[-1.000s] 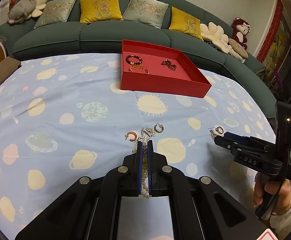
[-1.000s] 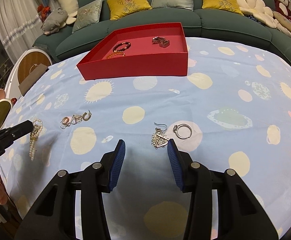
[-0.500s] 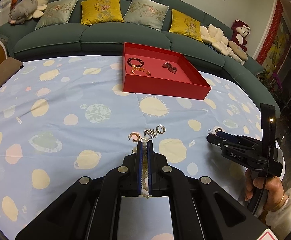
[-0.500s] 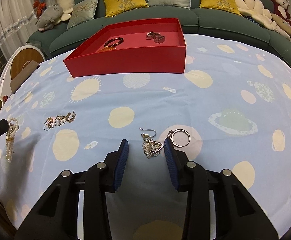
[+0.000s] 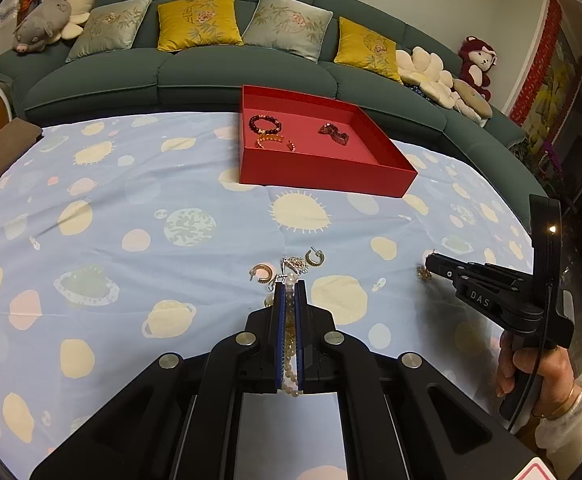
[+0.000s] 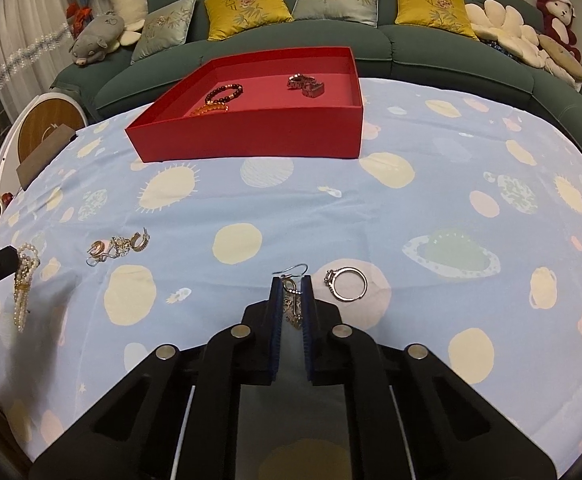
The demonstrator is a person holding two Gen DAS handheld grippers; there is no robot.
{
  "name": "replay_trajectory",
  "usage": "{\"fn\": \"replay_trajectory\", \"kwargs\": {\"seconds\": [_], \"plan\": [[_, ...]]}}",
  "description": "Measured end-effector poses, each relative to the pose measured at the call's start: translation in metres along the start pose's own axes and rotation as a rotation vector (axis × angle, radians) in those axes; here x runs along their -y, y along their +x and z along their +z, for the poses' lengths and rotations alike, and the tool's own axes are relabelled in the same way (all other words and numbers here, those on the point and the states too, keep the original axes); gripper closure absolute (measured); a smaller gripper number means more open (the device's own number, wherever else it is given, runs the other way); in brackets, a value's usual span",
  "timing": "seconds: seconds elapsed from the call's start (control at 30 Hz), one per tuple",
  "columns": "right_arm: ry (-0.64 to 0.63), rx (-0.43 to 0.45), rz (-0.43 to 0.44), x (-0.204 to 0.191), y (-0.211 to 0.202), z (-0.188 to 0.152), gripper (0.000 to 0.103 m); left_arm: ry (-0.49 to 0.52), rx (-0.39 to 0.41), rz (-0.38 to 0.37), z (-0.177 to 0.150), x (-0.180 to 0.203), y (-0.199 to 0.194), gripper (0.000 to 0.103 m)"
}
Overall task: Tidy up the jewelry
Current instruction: 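Grasp the silver pendant with the right gripper while the left gripper lifts the pearl bracelet, then carry the pearl bracelet and silver pendant into the red tray and open both grippers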
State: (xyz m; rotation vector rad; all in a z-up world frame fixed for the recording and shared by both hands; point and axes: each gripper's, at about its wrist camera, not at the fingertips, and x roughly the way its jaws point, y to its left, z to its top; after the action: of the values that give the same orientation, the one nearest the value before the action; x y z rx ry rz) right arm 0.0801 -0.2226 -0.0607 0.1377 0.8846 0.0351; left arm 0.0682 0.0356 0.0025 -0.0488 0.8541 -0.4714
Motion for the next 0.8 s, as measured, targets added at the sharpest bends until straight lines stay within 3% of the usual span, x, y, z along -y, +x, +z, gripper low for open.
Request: {"fn": "replay_trajectory", "kwargs": {"seconds": [0.43,0.8], "plan": [[0.006,-0.01,0.025,0.002,-0.001,0.0,0.101,0.003,0.002,-0.006,0.001,0.004,0.001,0.101],[0.015,0.071,0.047,-0.001,-0.026,0.012,0.101,0.0,0.014,-0.017,0.007,0.009,-0.003,0.101]]}}
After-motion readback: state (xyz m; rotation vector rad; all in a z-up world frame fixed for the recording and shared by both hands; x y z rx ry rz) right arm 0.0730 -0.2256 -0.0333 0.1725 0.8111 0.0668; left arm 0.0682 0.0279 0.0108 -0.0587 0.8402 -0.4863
